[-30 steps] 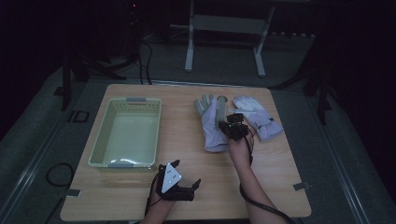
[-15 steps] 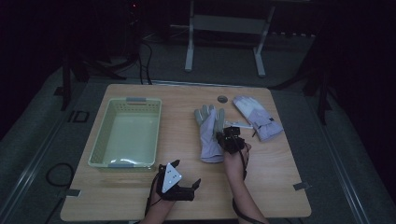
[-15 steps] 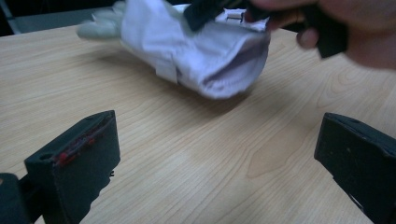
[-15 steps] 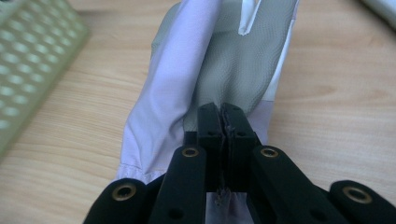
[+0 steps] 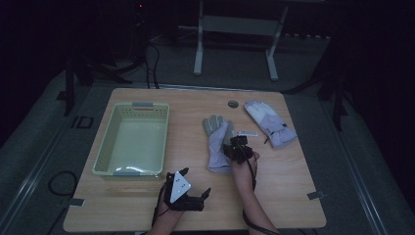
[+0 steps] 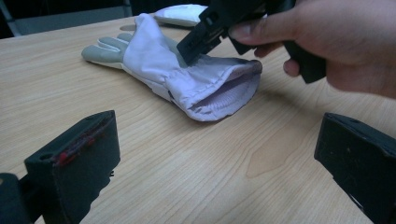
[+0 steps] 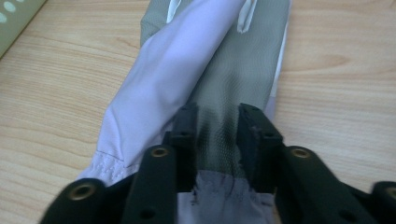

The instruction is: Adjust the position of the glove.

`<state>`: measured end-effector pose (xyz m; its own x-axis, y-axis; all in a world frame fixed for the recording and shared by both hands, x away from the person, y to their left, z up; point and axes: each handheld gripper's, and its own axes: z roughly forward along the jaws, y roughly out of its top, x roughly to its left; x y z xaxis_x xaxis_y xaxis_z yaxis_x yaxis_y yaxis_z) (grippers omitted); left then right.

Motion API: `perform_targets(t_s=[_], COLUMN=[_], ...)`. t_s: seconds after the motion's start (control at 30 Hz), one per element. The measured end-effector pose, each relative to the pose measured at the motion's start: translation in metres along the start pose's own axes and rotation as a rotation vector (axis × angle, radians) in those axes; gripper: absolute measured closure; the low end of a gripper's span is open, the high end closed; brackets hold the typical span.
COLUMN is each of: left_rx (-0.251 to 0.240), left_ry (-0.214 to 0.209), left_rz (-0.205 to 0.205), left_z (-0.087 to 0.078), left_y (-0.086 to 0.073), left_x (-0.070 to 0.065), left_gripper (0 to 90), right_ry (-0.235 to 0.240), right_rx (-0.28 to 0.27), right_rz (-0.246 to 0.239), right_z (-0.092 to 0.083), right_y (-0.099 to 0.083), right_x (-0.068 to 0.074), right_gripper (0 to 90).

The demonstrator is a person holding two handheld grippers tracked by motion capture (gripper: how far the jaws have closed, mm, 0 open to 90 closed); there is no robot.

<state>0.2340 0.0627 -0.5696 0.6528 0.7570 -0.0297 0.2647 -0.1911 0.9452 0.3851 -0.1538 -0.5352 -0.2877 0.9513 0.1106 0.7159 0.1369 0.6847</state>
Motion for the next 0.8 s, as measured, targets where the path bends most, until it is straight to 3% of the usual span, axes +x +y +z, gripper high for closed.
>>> perform_targets(t_s=[0.2,0.3,0.5,0.57,0.8], left_rx=[0.009,0.009,0.009,0.009,0.011], left_ry=[0.001,0.002,-0.001,-0.001,-0.001], left_rz=[0.007,0.01,-0.001,-0.001,-0.001], left_z=[0.001,0.001,0.001,0.001,0.001], left_y=[0.0,0.0,0.0,0.0,0.0], left_x=[-0.001,-0.001,0.0,0.0,0.0], left_gripper=[0.3,0.3,0.3,0.3,0.3], right_ry=[0.027,0.069,0.103,0.114,0.115], right_rx=[0.0,-0.016,-0.085,-0.11,-0.117], right_rz=[-0.04,-0.058,-0.104,-0.145,-0.188], right_z=[-0.015,-0.024,-0.053,-0.064,-0.074], right_y=[0.007,0.011,0.024,0.029,0.033], right_x=[-0.011,-0.015,-0.029,-0.037,-0.063], right_gripper=[53.7,46.8,45.9,39.7,39.6])
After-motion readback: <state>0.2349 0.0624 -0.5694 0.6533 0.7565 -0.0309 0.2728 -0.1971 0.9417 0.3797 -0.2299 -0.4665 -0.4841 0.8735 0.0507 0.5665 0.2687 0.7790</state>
